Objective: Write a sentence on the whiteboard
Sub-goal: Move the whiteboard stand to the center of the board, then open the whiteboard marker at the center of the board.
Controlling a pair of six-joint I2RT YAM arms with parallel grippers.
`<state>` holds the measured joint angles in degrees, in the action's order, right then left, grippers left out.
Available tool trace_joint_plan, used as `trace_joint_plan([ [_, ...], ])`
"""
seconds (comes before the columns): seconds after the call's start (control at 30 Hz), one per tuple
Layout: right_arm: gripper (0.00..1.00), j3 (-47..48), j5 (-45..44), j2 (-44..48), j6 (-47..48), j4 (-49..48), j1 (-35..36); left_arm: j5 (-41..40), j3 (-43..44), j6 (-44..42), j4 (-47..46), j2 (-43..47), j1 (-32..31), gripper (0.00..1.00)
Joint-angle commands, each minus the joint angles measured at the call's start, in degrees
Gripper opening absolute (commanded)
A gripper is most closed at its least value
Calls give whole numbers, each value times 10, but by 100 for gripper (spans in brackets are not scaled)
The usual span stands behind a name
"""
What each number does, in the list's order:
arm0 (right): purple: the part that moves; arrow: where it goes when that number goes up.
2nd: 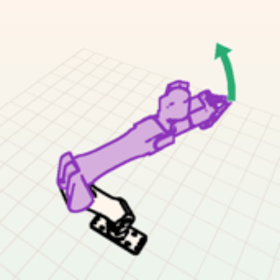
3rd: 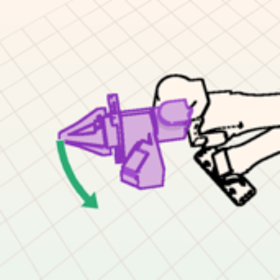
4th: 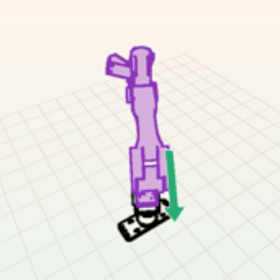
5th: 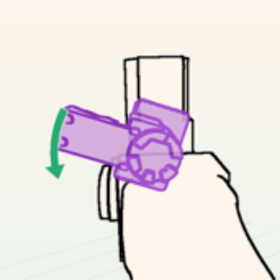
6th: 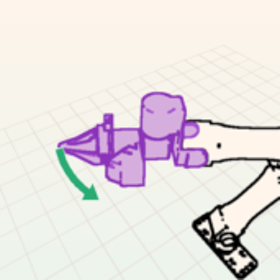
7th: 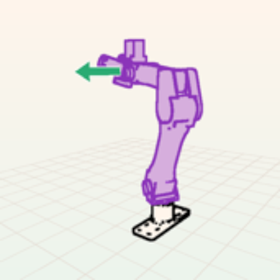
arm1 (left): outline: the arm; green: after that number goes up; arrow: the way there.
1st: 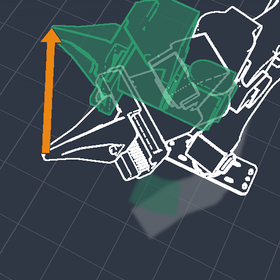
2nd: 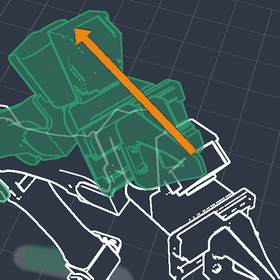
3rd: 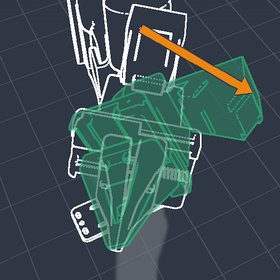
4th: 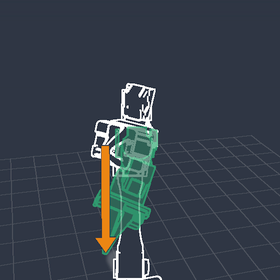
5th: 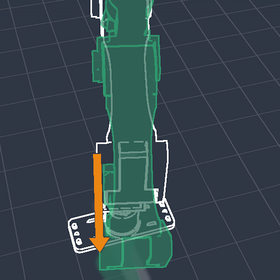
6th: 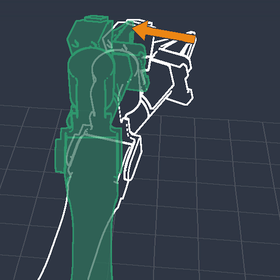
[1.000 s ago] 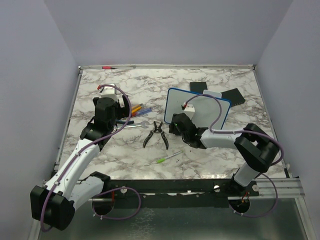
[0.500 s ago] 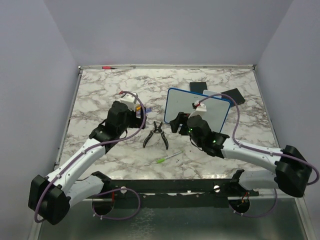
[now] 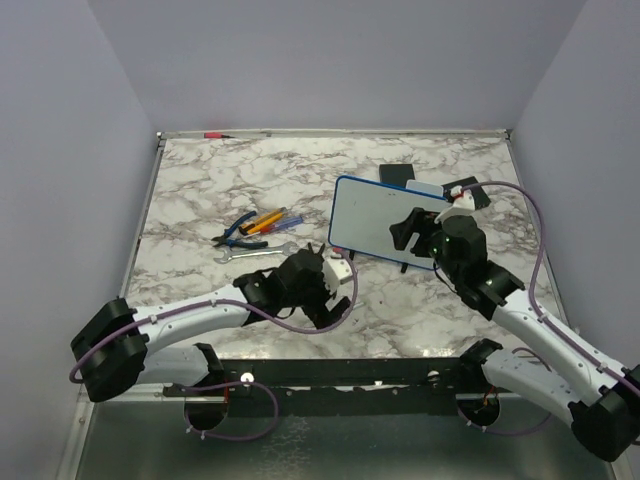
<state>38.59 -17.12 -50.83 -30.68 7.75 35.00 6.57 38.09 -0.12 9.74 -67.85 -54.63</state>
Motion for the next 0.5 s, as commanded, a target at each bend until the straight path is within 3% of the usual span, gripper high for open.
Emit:
trace_joint_plan([
  [0.0, 79, -6, 138, 1, 58, 45, -52, 28, -10, -46, 2, -33, -40, 95],
  [0.1, 78, -14, 166, 6, 60, 33, -67, 11, -6, -49, 5, -55, -49, 91],
  [0.47, 78, -38, 206, 49, 42, 12, -72, -61, 17, -34, 10, -118, -62, 58],
])
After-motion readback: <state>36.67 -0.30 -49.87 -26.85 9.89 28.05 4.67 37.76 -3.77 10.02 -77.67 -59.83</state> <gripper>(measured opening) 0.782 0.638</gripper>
